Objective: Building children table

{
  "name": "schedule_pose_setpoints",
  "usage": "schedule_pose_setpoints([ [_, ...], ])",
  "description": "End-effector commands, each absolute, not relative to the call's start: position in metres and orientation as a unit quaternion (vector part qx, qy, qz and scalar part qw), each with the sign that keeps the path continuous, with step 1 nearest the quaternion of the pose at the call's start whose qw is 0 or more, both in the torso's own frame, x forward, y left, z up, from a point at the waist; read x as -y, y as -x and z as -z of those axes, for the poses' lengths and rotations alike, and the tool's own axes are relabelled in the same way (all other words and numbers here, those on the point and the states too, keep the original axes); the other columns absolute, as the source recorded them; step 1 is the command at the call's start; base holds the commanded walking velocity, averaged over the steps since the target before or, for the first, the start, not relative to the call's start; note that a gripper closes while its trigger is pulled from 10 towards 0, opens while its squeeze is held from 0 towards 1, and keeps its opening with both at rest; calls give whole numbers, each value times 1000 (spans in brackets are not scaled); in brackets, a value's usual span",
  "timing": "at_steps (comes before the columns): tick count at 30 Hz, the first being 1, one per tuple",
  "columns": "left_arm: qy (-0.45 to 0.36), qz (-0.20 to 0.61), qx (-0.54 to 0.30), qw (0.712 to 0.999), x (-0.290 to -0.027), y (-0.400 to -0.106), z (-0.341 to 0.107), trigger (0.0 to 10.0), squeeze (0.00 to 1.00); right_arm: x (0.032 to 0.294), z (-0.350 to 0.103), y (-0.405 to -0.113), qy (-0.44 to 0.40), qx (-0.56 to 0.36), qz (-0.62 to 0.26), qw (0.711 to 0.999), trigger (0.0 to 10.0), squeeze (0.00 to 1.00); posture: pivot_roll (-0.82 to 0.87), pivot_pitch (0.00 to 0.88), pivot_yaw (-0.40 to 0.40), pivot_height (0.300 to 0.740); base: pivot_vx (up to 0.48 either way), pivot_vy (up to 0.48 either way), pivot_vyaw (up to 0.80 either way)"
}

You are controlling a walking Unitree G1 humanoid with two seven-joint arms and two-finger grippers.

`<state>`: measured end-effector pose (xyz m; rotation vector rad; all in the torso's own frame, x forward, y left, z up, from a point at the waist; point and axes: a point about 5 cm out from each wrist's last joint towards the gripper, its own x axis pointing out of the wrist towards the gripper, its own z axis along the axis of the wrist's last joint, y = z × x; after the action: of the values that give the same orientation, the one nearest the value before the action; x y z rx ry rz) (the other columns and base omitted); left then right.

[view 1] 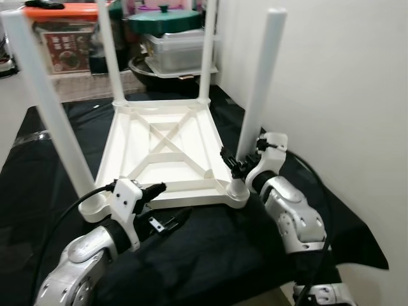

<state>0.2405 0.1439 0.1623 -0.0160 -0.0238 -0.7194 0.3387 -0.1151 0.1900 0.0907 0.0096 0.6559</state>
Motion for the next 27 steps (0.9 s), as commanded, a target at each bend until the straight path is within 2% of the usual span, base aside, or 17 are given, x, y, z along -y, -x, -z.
schedule_pose_setpoints([
  [1, 6, 350, 8, 937, -147, -239, -160, 10000, 0, 93, -193, -324, -7, 8, -524, 852, 10000, 0, 12, 0, -57, 740, 0, 0, 0],
  [2, 6, 350, 8, 937, -147, -239, -160, 10000, 0, 93, -193, -324, -7, 8, -524, 852, 10000, 0, 12, 0, -57, 740, 0, 0, 0],
  [3, 6, 348, 8, 938, -148, -238, -160, 10000, 0, 93, -186, -320, 17, -6, -575, 818, 10000, 0, 14, 0, -58, 740, 0, 0, 0],
  [4, 5, 345, 8, 938, -149, -237, -160, 10000, 0, 93, -177, -325, 17, -31, -572, 819, 0, 0, 19, 0, -64, 740, 0, 0, 0],
  [9, 3, 340, 7, 940, -150, -236, -159, 10000, 0, 91, -165, -345, 7, -47, -473, 880, 0, 0, 30, 0, -72, 740, 0, 0, 0],
  [11, 3, 337, 7, 941, -150, -235, -159, 10000, 0, 120, -148, -370, -21, -108, -146, 983, 0, 0, 29, 0, -71, 740, 0, 0, 0],
  [12, 3, 336, 6, 942, -151, -234, -159, 10000, 0, 135, -140, -372, -21, -135, -12, 991, 0, 0, 30, 0, -71, 740, 0, 0, 0],
  [13, 3, 336, 6, 942, -151, -234, -159, 10000, 0, 135, -140, -372, -21, -135, -12, 991, 0, 0, 30, 0, -71, 740, 0, 0, 0],
  [14, 3, 337, 6, 942, -150, -233, -159, 10000, 0, 154, -130, -363, -13, -151, 102, 983, 0, 0, 31, 0, -70, 740, 0, 0, 0],
  [16, 4, 338, 6, 941, -150, -233, -160, 10000, 0, 159, -125, -352, -16, -149, 133, 980, 0, 0, 32, 0, -68, 740, 0, 0, 0],
  [19, 3, 341, 4, 940, -150, -234, -159, 10000, 0, 139, -123, -336, -53, -152, 78, 984, 0, 0, 21, 0, -47, 740, 0, 0, 0],
  [20, 3, 345, 4, 939, -149, -235, -160, 10000, 0, 123, -133, -336, -65, -124, 9, 990, 10000, 0, 19, 0, -43, 740, 0, 0, 0],
  [21, 3, 345, 4, 939, -149, -235, -160, 10000, 0, 123, -133, -336, -65, -124, 9, 990, 10000, 0, 19, 0, -43, 740, 0, 0, 0],
  [23, 0, 352, 6, 936, -150, -238, -162, 10000, 0, 100, -160, -339, -103, -42, -158, 981, 10000, 0, 5, 0, -28, 740, 0, 0, 0],
  [24, 0, 352, 6, 936, -150, -238, -162, 10000, 0, 100, -160, -339, -103, -42, -158, 981, 10000, 0, 5, 0, -28, 740, 0, 0, 0],
  [25, -3, 353, 7, 936, -150, -239, -162, 10000, 0, 97, -169, -342, -107, -11, -190, 976, 10000, 1000, 3, 0, -29, 740, 0, 0, 0],
  [27, -5, 353, 8, 936, -151, -241, -163, 10000, 0, 91, -184, -345, -128, 0, -271, 954, 10000, 1000, 5, 0, -30, 740, 0, 0, 0],
])
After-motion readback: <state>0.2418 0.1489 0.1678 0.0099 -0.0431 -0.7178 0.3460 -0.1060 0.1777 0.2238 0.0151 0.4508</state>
